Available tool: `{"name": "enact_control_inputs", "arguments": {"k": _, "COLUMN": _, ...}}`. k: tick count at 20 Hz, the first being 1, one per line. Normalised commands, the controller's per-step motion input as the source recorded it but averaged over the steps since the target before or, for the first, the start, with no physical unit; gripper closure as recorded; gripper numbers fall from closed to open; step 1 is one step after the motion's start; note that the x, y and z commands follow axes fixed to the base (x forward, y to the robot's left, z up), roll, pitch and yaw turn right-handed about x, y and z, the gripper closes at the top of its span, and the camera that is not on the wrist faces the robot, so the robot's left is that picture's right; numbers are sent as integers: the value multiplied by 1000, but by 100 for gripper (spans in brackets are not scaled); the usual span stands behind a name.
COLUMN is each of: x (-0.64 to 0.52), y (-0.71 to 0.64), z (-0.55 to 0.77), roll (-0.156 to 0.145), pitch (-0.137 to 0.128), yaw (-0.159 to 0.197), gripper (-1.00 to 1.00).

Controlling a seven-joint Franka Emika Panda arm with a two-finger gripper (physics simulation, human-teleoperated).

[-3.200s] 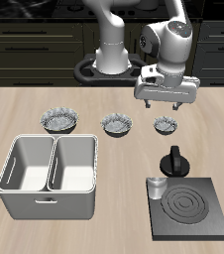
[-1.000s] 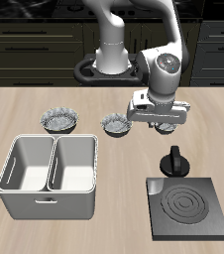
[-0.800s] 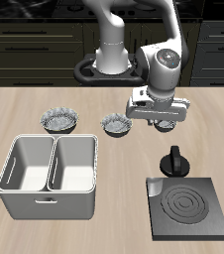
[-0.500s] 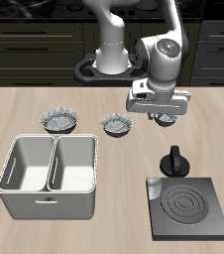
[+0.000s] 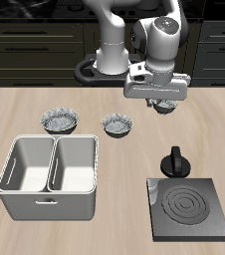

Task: Place the smallest bowl inside the right compartment of the bowl drainer

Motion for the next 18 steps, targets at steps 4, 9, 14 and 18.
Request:
{"name": "enact_control_inputs", "arguments": {"k": 4, "x": 24, "y": -157, "z": 322, "roll": 1, "pitch": -12, "yaw": 4, "gripper": 100}}
{"name": "enact_control_inputs", "arguments": {"k": 9, "x": -11, "y": -150, "z": 356, "roll": -16, "pitch": -45, "yaw": 25, "gripper": 100}}
{"name": "enact_control_inputs", "arguments": {"k": 14, "x": 38, "y": -168, "z": 284, "roll": -9, "pitch": -7, "yaw": 11, "gripper": 100}}
{"name": "enact_control_inputs", "arguments": {"k": 18, "x": 49, "y": -74, "z": 86, "roll": 18, "pitch": 8, "yaw": 32, "gripper": 100}}
